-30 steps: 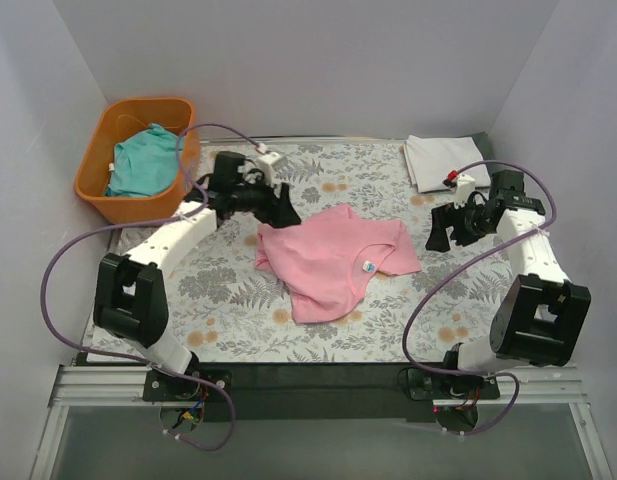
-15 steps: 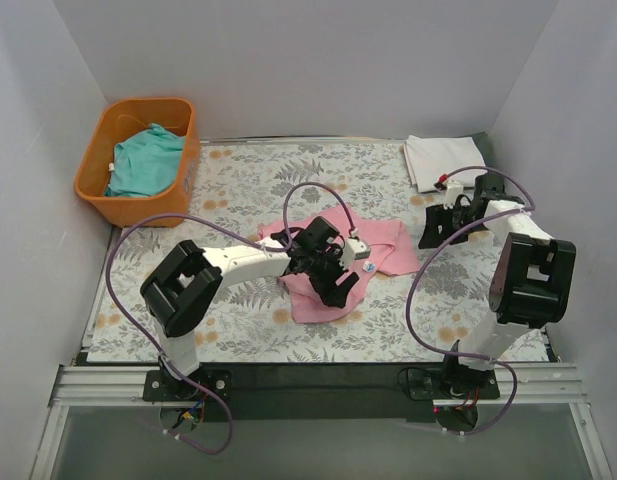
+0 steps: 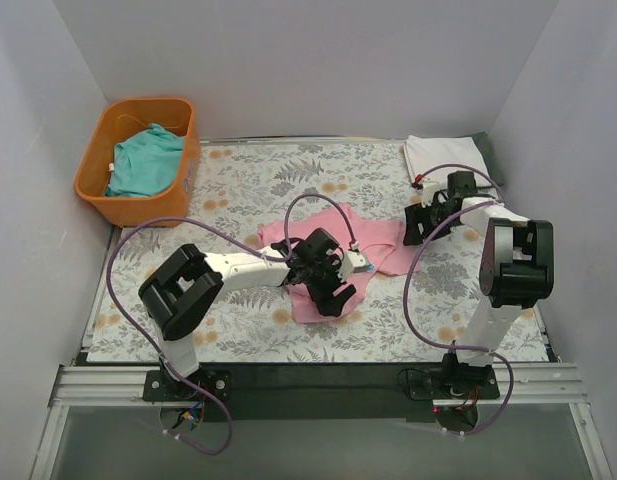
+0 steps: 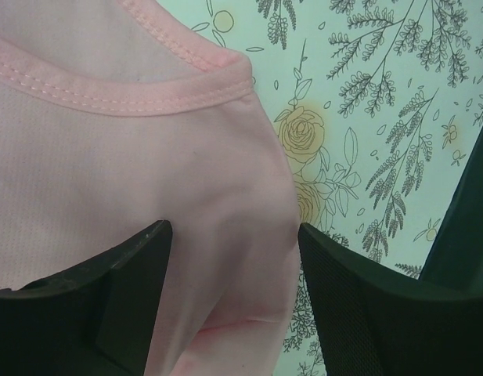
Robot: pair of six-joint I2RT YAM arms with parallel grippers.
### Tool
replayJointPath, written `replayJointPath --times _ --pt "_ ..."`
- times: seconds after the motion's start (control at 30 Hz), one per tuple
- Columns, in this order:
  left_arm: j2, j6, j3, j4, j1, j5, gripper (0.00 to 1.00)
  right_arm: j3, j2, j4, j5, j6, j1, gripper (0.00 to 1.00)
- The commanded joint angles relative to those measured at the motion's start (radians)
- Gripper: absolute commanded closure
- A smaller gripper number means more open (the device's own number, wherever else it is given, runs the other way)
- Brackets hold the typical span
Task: Fold and stack the t-shirts
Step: Flatten the tshirt out
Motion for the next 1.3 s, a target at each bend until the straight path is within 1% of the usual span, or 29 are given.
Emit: replayJointPath --times 0.0,0.07,0.13,0.17,0.2,0.23,0.27,0.33,0.4,0.53,0.67,0.77,0.83,0.87,0.9,1.03,1.17,1.23,1.27 --pt "-0.027 0.037 -0.057 -0.016 -0.012 -0.022 0.39 -0.001 0.050 0.016 0.049 -0.006 0.027 0.37" --pt "-0.053 0.052 -0.070 -0.017 -0.012 -0.013 0.43 -0.002 0.060 0.015 0.055 -0.007 0.032 0.38" --pt "-0.076 0.074 -0.098 -0.017 -0.012 -0.006 0.45 0.001 0.074 0.013 0.057 -0.010 0.033 0.41" --pt "-0.096 0.095 -0.104 -0.017 -0.012 -0.014 0.46 0.001 0.079 0.013 0.066 -0.012 0.033 0.48" --pt "-0.108 0.100 -0.113 -0.016 -0.013 -0.029 0.46 0.002 0.082 0.015 0.079 -0.019 0.033 0.51" --pt "-0.119 0.101 -0.113 -0.017 -0.013 -0.043 0.46 -0.002 0.080 0.016 0.098 -0.029 0.079 0.54" --pt "-0.130 0.109 -0.110 -0.023 -0.013 -0.055 0.45 -0.019 0.077 0.032 0.154 -0.036 0.096 0.55" --pt "-0.173 0.118 -0.109 -0.043 -0.013 -0.042 0.43 -0.054 0.054 0.059 0.214 -0.065 0.147 0.56" --pt "-0.206 0.117 -0.113 -0.049 -0.013 -0.028 0.39 -0.094 0.035 0.084 0.257 -0.076 0.168 0.56" --pt "-0.225 0.104 -0.104 -0.083 -0.012 -0.037 0.38 -0.123 0.011 0.082 0.255 -0.073 0.176 0.53" --pt "-0.278 0.094 -0.135 -0.089 -0.012 -0.003 0.38 -0.154 -0.002 0.066 0.235 -0.093 0.176 0.55" --pt "-0.306 0.104 -0.167 -0.102 -0.012 0.009 0.38 -0.180 -0.007 0.053 0.227 -0.101 0.176 0.68" --pt "-0.299 0.107 -0.198 -0.108 -0.013 -0.013 0.38 -0.201 -0.013 0.053 0.227 -0.102 0.176 0.82" --pt "-0.293 0.120 -0.205 -0.106 -0.013 -0.026 0.38 -0.206 -0.015 0.049 0.225 -0.102 0.176 0.94" --pt "-0.286 0.124 -0.221 -0.102 -0.015 -0.037 0.37 -0.209 -0.015 0.047 0.225 -0.099 0.178 0.99" --pt "-0.250 0.143 -0.250 -0.067 -0.018 -0.088 0.36 -0.215 -0.031 0.035 0.218 -0.099 0.178 0.99" --pt "-0.222 0.158 -0.285 -0.020 -0.021 -0.128 0.40 -0.223 -0.091 0.010 0.184 -0.110 0.175 0.99" --pt "-0.223 0.158 -0.294 -0.016 -0.021 -0.154 0.49 -0.222 -0.136 -0.002 0.178 -0.115 0.173 0.99" --pt "-0.231 0.155 -0.294 -0.017 -0.021 -0.161 0.56 -0.218 -0.151 -0.014 0.167 -0.122 0.168 0.99"
